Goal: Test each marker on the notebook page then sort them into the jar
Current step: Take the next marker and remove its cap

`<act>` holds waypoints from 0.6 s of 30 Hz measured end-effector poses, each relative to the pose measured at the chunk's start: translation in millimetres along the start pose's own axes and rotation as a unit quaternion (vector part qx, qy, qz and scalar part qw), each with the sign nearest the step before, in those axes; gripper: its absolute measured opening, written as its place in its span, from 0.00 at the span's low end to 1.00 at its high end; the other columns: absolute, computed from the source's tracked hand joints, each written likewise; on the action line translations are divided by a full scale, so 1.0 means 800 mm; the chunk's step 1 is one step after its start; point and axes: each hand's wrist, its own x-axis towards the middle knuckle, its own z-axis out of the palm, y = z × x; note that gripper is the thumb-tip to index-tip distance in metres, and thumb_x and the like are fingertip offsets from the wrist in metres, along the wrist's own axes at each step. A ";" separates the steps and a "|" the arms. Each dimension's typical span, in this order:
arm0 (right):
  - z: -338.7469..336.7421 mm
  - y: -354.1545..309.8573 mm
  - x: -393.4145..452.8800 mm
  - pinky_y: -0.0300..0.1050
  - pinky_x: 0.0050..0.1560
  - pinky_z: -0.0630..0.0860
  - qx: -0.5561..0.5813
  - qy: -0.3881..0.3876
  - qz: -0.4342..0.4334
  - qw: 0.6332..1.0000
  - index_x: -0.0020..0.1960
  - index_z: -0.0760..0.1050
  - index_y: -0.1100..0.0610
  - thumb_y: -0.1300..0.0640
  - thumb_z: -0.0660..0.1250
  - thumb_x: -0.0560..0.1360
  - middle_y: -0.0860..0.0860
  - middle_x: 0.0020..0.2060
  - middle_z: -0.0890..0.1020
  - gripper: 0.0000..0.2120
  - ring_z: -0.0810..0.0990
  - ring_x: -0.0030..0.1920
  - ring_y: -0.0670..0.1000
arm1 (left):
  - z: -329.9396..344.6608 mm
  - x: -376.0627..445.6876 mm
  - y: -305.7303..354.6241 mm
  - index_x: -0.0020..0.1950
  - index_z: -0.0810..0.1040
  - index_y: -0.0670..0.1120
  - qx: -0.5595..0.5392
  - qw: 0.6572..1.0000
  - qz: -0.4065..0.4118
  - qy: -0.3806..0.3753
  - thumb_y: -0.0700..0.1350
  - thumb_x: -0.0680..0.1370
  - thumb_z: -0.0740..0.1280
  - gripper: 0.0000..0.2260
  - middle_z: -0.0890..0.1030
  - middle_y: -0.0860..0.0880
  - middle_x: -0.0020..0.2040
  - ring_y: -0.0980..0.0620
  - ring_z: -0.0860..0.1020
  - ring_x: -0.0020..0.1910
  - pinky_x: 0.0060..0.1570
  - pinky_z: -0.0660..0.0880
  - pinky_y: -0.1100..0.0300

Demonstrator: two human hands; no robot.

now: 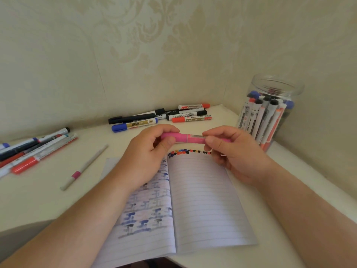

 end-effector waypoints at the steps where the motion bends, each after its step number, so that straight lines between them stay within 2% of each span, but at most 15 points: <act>1: -0.001 0.002 -0.002 0.42 0.36 0.75 -0.078 -0.002 -0.038 0.996 0.49 0.87 0.48 0.59 0.73 0.78 0.53 0.38 0.86 0.07 0.78 0.35 0.52 | 0.000 0.000 0.000 0.58 0.80 0.61 -0.014 1.000 -0.008 0.001 0.49 0.84 0.63 0.08 0.80 0.65 0.45 0.63 0.76 0.46 0.45 0.68 0.71; 3: -0.002 0.006 -0.007 0.42 0.44 0.77 -0.241 -0.011 -0.114 0.964 0.52 0.84 0.42 0.55 0.72 0.80 0.50 0.39 0.86 0.07 0.81 0.41 0.52 | 0.000 0.000 0.002 0.57 0.80 0.59 -0.025 0.999 -0.029 -0.004 0.51 0.86 0.60 0.09 0.80 0.65 0.44 0.65 0.76 0.45 0.43 0.68 0.70; 6: 0.004 0.006 -0.012 0.45 0.42 0.74 -0.335 -0.021 -0.178 0.925 0.54 0.79 0.40 0.49 0.69 0.81 0.47 0.38 0.81 0.04 0.77 0.39 0.47 | 0.001 0.001 0.001 0.56 0.79 0.54 -0.045 0.997 -0.052 -0.018 0.52 0.86 0.56 0.12 0.77 0.69 0.36 0.67 0.74 0.38 0.41 0.66 0.65; 9: 0.010 0.009 -0.012 0.44 0.37 0.70 -0.370 -0.023 -0.195 0.908 0.53 0.79 0.44 0.45 0.69 0.80 0.46 0.33 0.78 0.04 0.73 0.34 0.44 | 0.001 0.002 -0.001 0.54 0.77 0.54 -0.016 0.998 -0.051 -0.032 0.52 0.86 0.55 0.11 0.77 0.70 0.36 0.67 0.73 0.38 0.39 0.65 0.67; 11: 0.009 0.012 -0.010 0.43 0.36 0.69 -0.361 -0.025 -0.183 0.914 0.52 0.79 0.45 0.45 0.69 0.81 0.46 0.32 0.77 0.05 0.72 0.33 0.44 | 0.001 0.001 -0.002 0.54 0.76 0.55 0.009 0.998 -0.044 -0.046 0.53 0.86 0.55 0.10 0.78 0.68 0.38 0.66 0.74 0.40 0.39 0.66 0.66; 15: 0.007 0.015 -0.006 0.39 0.34 0.68 -0.343 -0.024 -0.159 0.926 0.49 0.78 0.43 0.44 0.68 0.81 0.43 0.31 0.75 0.04 0.71 0.32 0.43 | 0.002 -0.001 -0.001 0.54 0.75 0.56 0.049 0.997 -0.023 -0.059 0.52 0.86 0.57 0.08 0.81 0.56 0.44 0.59 0.76 0.45 0.45 0.72 0.62; 18: 0.013 0.018 -0.004 0.37 0.33 0.65 -0.330 -0.017 -0.156 0.931 0.46 0.78 0.43 0.45 0.68 0.81 0.41 0.29 0.75 0.05 0.70 0.31 0.43 | 0.003 0.001 0.000 0.54 0.75 0.56 0.062 0.996 -0.011 -0.055 0.52 0.85 0.58 0.07 0.80 0.57 0.44 0.61 0.76 0.46 0.43 0.71 0.65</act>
